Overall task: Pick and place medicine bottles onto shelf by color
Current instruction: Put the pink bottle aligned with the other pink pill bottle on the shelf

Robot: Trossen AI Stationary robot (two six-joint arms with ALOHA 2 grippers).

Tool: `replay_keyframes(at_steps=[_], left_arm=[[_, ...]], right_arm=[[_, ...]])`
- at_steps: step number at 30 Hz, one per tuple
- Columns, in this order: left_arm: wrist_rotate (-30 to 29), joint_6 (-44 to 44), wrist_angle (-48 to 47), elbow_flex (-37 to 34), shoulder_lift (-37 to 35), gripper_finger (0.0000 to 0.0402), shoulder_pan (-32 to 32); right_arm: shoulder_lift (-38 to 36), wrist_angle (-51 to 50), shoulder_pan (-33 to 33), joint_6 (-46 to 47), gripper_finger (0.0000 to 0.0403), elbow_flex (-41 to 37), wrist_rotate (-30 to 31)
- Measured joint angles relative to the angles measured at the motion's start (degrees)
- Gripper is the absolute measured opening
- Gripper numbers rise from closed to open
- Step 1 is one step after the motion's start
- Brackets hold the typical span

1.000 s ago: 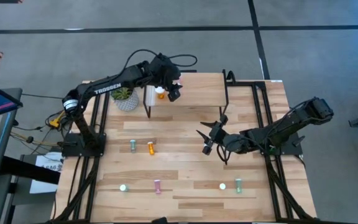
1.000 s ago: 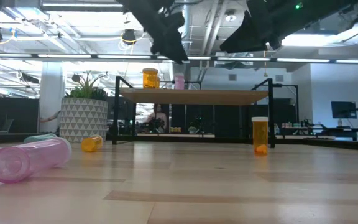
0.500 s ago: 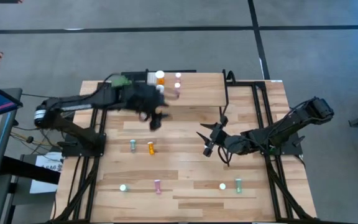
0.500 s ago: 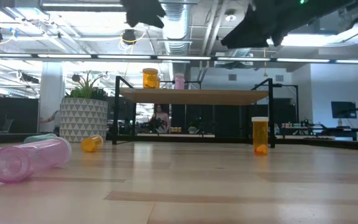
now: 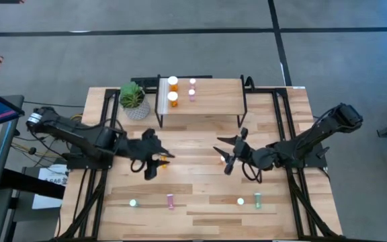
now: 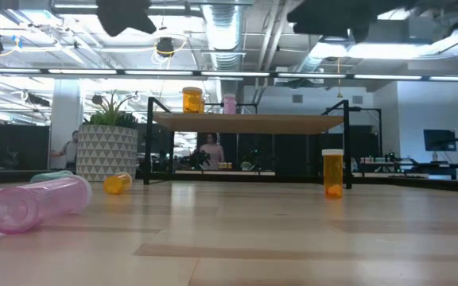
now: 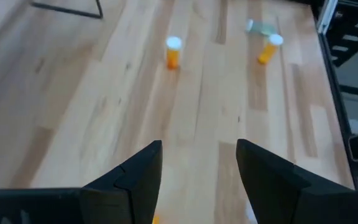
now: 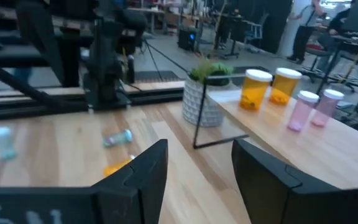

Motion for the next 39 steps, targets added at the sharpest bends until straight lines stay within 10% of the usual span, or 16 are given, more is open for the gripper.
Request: replay_keyframes(at_steps=[17, 39], left_arm=[[-4.6, -24.1, 20.7, -16.3, 4.1, 0.0192, -13.5], [0.6, -54.0, 10.6, 3.8, 31.9, 0.0169, -19.1]], right_arm=[[0.1, 4.0, 7.4, 6.8, 0.018, 0.0, 0.1], [0.2, 2.5, 12.1, 7.5, 0.0178, 0.0, 0.1]])
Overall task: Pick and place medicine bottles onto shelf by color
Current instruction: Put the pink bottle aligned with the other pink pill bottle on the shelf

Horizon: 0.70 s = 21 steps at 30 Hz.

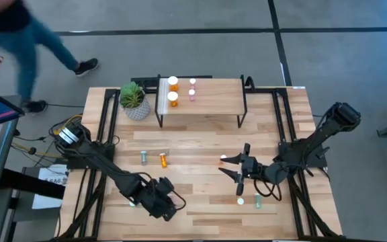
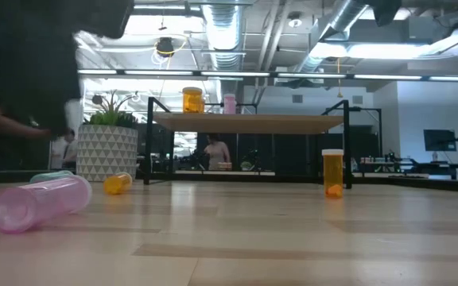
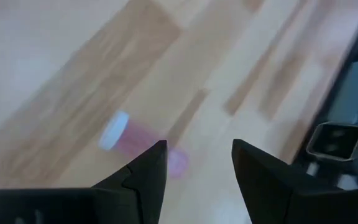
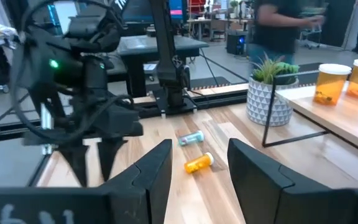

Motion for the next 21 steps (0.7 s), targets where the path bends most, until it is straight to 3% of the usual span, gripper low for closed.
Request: replay_keyframes(at_steps=[6, 21], left_arm=[[2.8, -6.1, -2.3, 2.9, 3.5, 0.0169, -1.2], [0.3, -13.6, -5.4, 2.8, 5.8, 0.0169, -0.6]], right_arm=[[0.0, 0.1, 0.7, 0.0, 0.0178, 0.0, 0.0], [0.0, 0.5, 0.7, -1.0, 0.0177, 0.0, 0.0]])
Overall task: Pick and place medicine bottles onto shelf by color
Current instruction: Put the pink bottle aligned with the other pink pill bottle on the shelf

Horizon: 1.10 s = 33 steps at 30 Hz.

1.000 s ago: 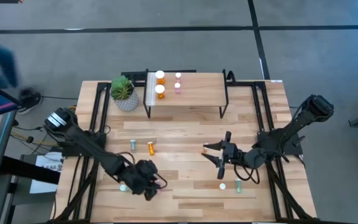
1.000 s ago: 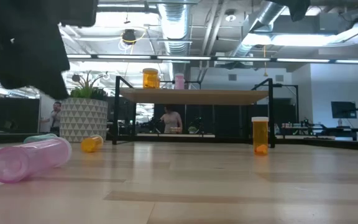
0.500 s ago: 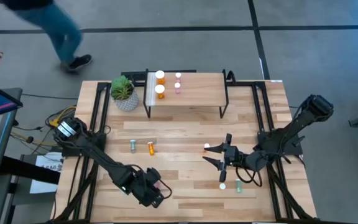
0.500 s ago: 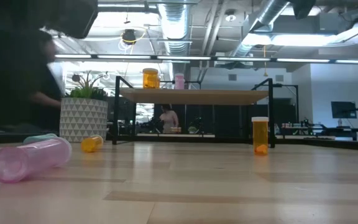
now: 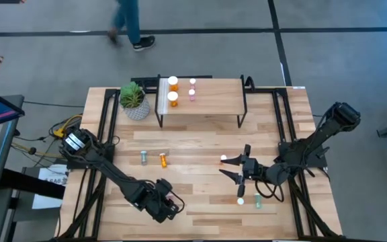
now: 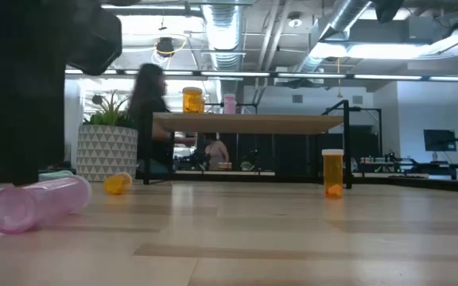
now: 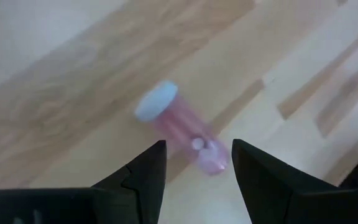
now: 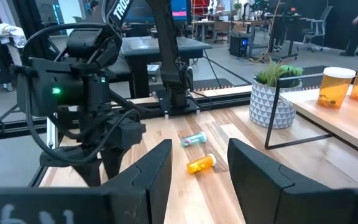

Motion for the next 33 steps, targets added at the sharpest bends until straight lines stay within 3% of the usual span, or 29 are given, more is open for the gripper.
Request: replay_keyframes(at_steps=[12, 23, 28, 33], left_arm=[[0.8, -0.4, -0.5, 0.0, 1.1, 0.0169, 1.3], [0.6, 1.4, 6.6, 0.1, 2.1, 0.0169, 1.7], [-0.9, 11.6, 6.1, 3.1, 2.0, 0.0169, 2.4], [-7.4, 25.6, 6.5, 6.3, 2.2, 0.0169, 1.9]], right_arm=[[0.0, -0.7, 0.0, -0.4, 0.0177, 0.0, 0.0], [0.0, -0.9, 0.0, -0.5, 0.0177, 0.0, 0.0], [0.0, -1.4, 0.0, -0.5, 0.0177, 0.0, 0.0], [0.0, -2.6, 0.0, -0.5, 0.0177, 0.0, 0.0]])
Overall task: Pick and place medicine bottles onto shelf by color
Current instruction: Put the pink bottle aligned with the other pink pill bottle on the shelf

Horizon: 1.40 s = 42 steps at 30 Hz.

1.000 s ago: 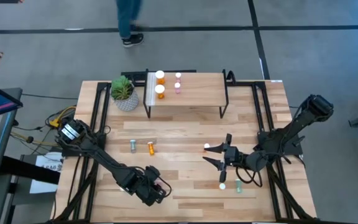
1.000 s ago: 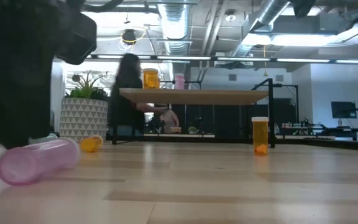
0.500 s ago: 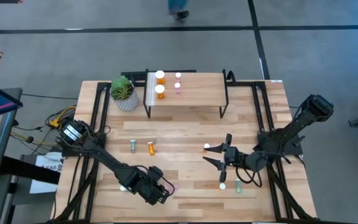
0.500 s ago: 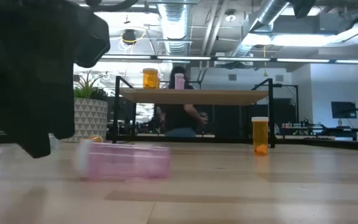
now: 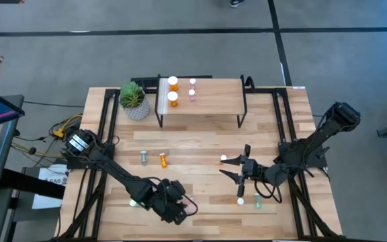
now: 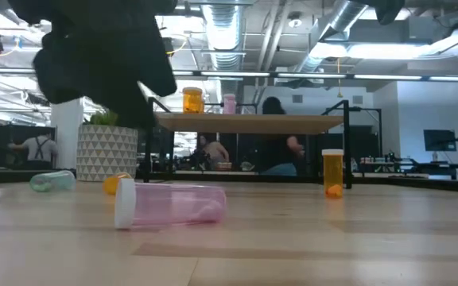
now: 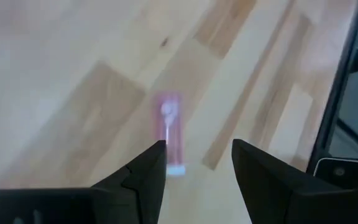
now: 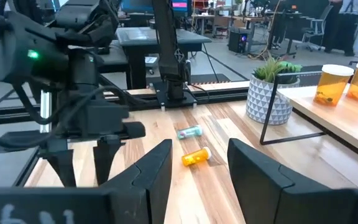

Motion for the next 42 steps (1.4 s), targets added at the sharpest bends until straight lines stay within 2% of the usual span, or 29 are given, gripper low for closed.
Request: replay_keyframes(at_steps=[4, 7, 10, 19, 23, 29, 42], left_arm=[[-4.7, 7.9, -3.9, -0.2, 0.1, 0.0169, -2.3], [-8.7, 12.0, -1.0, -2.0, 0.0, 0.0172, -4.8], [-12.9, 12.4, 2.3, -3.7, 0.1, 0.0184, -7.3], [-11.9, 16.4, 15.0, -5.0, 7.4, 0.026, -7.4], [-12.4, 16.4, 16.2, -5.1, 9.7, 0.0281, -7.0], [-15.8, 14.1, 16.0, -5.1, 10.3, 0.0282, -6.3], [-15.8, 10.7, 18.6, -5.0, 10.4, 0.028, -4.3]], right_arm=[[0.0, 0.0, 0.3, 0.0, 0.0177, 0.0, 0.0], [0.0, -0.1, 0.3, -0.2, 0.0177, 0.0, 0.0], [0.0, -0.3, 0.3, -0.2, 0.0177, 0.0, 0.0], [0.0, -0.8, -0.2, 0.2, 0.0177, 0.0, 0.0], [0.0, -0.9, -0.1, 0.5, 0.0177, 0.0, 0.0], [0.0, -1.1, 0.0, 0.5, 0.0177, 0.0, 0.0], [0.0, -1.2, 0.0, 0.5, 0.0177, 0.0, 0.0]])
